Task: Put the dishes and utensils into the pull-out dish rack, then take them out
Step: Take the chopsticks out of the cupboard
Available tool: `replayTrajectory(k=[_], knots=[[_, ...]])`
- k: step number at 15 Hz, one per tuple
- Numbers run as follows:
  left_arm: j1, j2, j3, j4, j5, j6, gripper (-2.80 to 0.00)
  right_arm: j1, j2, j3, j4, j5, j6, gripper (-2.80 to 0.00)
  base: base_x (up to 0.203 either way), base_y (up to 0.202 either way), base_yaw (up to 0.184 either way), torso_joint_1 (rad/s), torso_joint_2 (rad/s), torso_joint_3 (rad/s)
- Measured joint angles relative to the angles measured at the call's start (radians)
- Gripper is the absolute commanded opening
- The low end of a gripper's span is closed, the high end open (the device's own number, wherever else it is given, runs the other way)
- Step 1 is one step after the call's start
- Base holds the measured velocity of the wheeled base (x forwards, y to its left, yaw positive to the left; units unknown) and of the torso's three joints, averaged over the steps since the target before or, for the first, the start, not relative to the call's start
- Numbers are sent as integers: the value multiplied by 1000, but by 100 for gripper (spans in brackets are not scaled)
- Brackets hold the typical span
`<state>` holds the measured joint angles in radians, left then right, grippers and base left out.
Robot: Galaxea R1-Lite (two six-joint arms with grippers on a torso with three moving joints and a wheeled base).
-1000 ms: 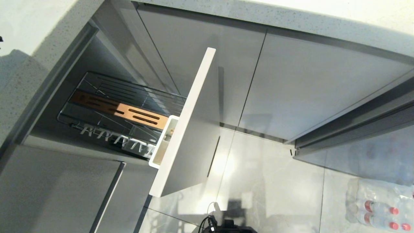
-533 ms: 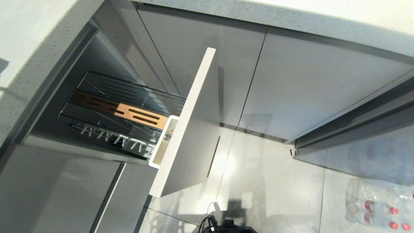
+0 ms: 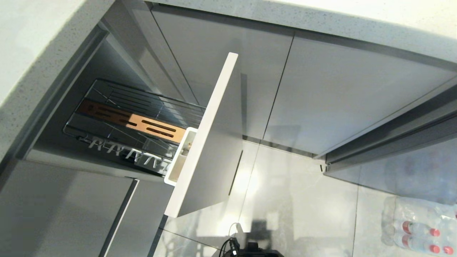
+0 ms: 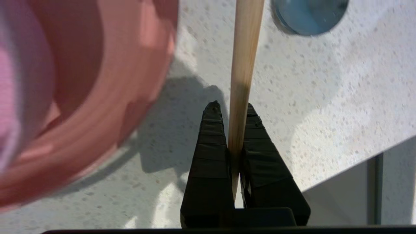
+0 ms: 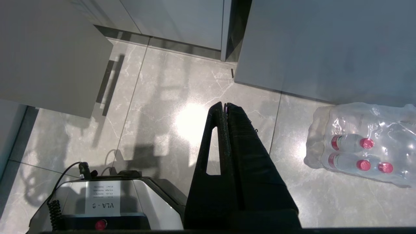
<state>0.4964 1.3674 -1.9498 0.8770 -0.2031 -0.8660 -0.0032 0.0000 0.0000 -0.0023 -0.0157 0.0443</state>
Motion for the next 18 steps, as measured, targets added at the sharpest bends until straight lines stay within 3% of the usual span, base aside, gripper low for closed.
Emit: replayTrajectory(k=[5,12,16,18], knots=[[73,13,4,4,-122,-20,-280,0,0,0,0,0,0,-280,0,0,0,0,0,0],[148,49,5,3,-143,-43,-280,0,0,0,0,0,0,-280,0,0,0,0,0,0],[172,55,6,4,-256,-89,-280,0,0,0,0,0,0,-280,0,0,0,0,0,0],[179,56,8,4,-265,-98,-280,0,0,0,0,0,0,-280,0,0,0,0,0,0]])
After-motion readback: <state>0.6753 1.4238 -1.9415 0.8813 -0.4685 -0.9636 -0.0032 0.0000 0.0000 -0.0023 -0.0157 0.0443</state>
